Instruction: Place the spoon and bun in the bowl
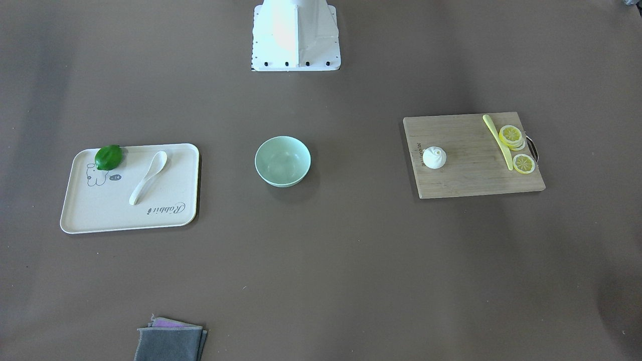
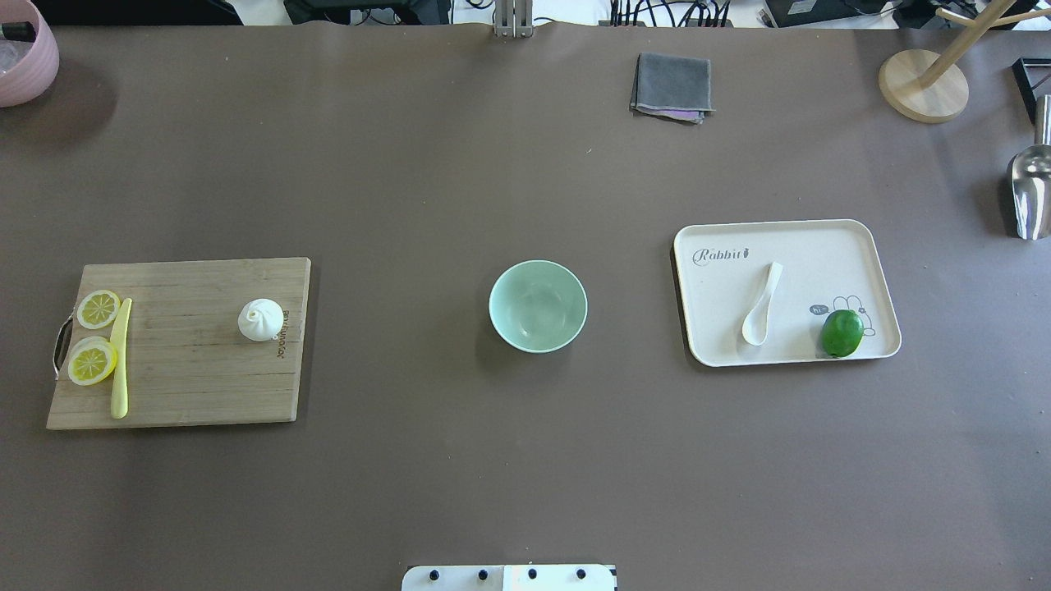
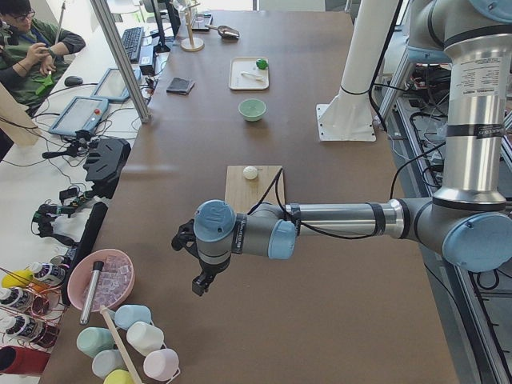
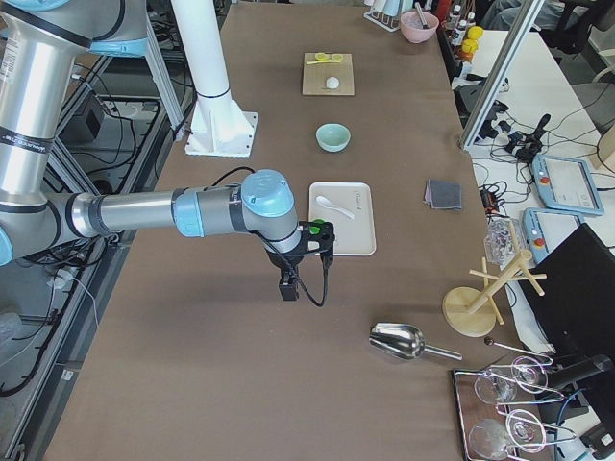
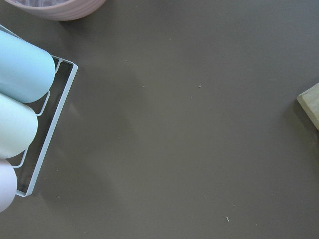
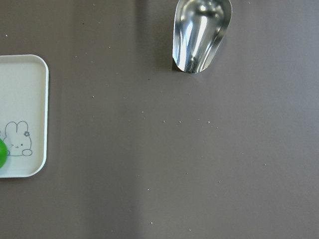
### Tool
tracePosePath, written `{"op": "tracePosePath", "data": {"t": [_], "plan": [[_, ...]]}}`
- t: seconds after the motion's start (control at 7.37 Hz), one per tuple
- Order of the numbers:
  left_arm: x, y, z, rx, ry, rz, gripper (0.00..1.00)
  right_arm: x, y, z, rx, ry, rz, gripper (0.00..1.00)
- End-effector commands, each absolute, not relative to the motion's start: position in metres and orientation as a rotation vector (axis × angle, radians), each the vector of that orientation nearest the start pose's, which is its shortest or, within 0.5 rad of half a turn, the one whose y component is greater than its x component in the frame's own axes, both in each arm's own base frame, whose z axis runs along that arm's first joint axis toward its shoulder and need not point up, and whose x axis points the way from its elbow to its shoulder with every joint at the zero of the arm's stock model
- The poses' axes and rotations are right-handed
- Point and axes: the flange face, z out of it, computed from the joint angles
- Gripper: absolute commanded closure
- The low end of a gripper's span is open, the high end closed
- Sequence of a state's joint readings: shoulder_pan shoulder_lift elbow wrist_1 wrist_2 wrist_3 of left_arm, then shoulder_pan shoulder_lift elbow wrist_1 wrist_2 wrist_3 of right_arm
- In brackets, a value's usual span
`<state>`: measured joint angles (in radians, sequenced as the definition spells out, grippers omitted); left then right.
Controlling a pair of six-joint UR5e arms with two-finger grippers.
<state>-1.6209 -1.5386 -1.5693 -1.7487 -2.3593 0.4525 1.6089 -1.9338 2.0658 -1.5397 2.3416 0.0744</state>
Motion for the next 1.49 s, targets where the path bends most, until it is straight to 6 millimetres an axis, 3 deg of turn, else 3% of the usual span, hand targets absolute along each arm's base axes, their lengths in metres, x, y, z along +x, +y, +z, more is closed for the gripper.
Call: {"op": "tracePosePath", "data": {"t": [0.0,0.27,0.68,0.95,1.09,1.36], "plan": [[-0.086,-0.482,0.656,0.329,0.735,0.441,0.02,0.077,-0.346,0.561,0.145,-0.771,0.042,0.0],[-0.087,-0.485,0.652,0.341,0.733,0.44,0.02,0.077,-0.35,0.555,0.199,-0.769,0.02,0.0],[-0.088,-0.501,0.59,0.471,0.697,0.495,0.02,0.077,-0.353,0.552,0.231,-0.778,0.022,0.0],[-0.085,-0.534,0.563,0.61,0.667,0.522,0.02,0.072,-0.366,0.541,0.217,-0.791,0.085,0.0],[-0.081,-0.534,0.557,0.635,0.718,0.501,0.02,0.057,-0.379,0.532,0.197,-0.802,0.102,0.0],[-0.064,-0.532,0.541,0.694,0.805,0.498,0.02,0.002,-0.407,0.507,0.12,-0.828,0.164,0.0]]}}
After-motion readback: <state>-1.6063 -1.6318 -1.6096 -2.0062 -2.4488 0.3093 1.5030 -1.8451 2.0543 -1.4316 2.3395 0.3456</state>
